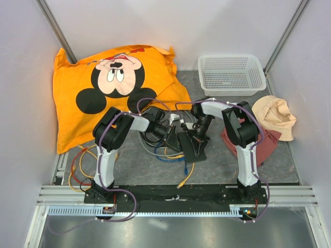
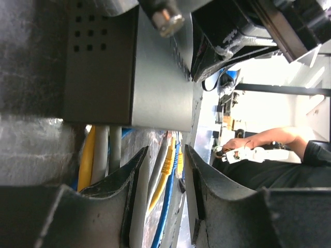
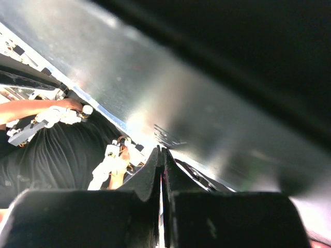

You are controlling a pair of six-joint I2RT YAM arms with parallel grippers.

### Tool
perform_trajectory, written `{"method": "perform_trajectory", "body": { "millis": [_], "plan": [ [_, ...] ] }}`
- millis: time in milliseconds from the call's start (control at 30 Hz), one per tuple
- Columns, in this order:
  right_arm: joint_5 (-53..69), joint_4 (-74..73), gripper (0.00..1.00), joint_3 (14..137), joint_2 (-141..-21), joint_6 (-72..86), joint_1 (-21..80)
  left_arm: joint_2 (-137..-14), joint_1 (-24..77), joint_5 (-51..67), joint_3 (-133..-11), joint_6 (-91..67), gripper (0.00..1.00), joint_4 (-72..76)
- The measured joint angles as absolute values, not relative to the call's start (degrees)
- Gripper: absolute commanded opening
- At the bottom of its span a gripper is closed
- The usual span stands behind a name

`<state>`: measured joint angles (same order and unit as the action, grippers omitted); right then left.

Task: Pull the plug from the switch port

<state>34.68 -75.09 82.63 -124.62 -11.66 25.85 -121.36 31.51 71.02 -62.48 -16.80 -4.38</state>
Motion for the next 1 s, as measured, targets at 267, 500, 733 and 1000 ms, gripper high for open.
{"method": "perform_trajectory", "body": {
  "millis": [267, 500, 733, 1000],
  "plan": [
    [35.05, -75.00, 0.00, 83.18, -125.01, -11.16, 24.84, -122.02, 32.56, 70.22, -62.65, -20.64, 0.39, -0.67],
    [35.55, -74.76, 0.00, 83.35, -125.16, -10.72, 24.16, -122.65, 33.34, 69.38, -63.81, -20.95, 0.35, -1.13],
    [35.73, -74.76, 0.00, 83.46, -125.29, -10.72, 24.05, -122.72, 33.65, 69.69, -63.81, -20.45, 0.38, -1.13],
    [35.92, -74.87, 0.00, 84.05, -125.67, -10.44, 23.70, -122.72, 34.59, 70.22, -64.40, -15.88, 0.38, -4.05]
  ]
}}
